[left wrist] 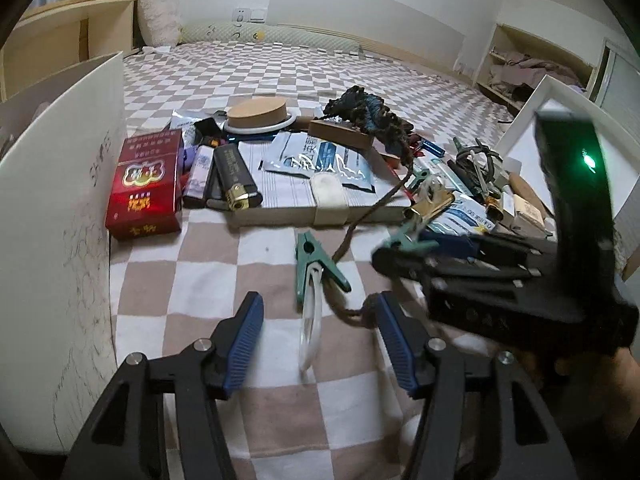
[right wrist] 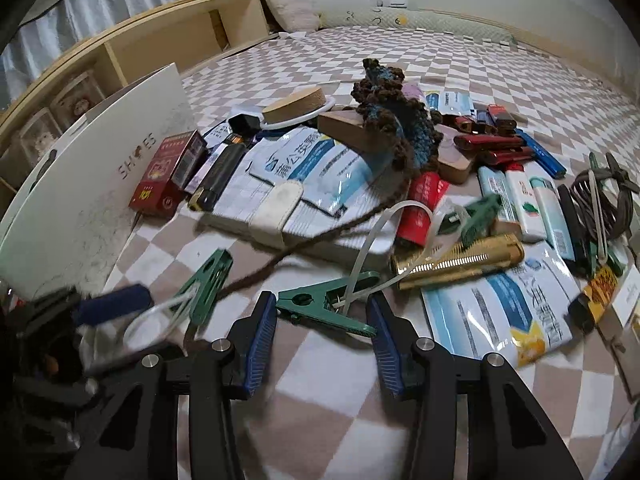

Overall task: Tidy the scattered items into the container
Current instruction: 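Carry the green clothespin in the right tool over the white box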

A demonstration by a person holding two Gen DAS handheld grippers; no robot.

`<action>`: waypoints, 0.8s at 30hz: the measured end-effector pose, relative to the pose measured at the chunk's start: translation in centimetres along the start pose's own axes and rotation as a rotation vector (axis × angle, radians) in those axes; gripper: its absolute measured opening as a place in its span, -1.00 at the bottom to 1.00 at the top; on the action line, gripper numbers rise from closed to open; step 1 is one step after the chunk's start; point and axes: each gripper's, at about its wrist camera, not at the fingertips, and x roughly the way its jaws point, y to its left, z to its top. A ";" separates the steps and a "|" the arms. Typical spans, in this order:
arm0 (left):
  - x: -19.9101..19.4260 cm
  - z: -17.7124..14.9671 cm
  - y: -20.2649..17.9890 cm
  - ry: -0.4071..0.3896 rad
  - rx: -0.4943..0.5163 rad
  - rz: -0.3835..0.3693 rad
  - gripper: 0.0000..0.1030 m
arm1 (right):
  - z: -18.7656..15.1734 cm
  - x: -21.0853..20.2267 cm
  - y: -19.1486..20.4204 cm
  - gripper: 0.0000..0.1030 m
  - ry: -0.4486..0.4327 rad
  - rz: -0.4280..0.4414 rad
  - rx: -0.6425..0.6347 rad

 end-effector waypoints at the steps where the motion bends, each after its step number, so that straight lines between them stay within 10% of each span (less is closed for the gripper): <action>1: 0.1 0.3 0.0 -0.001 0.004 0.003 0.13 | -0.3 -0.3 -0.1 -0.08 0.003 0.009 0.000; 24: 1.7 0.8 -0.9 0.043 0.047 0.107 -0.41 | -4.8 -4.7 -0.6 -0.07 0.023 0.096 0.059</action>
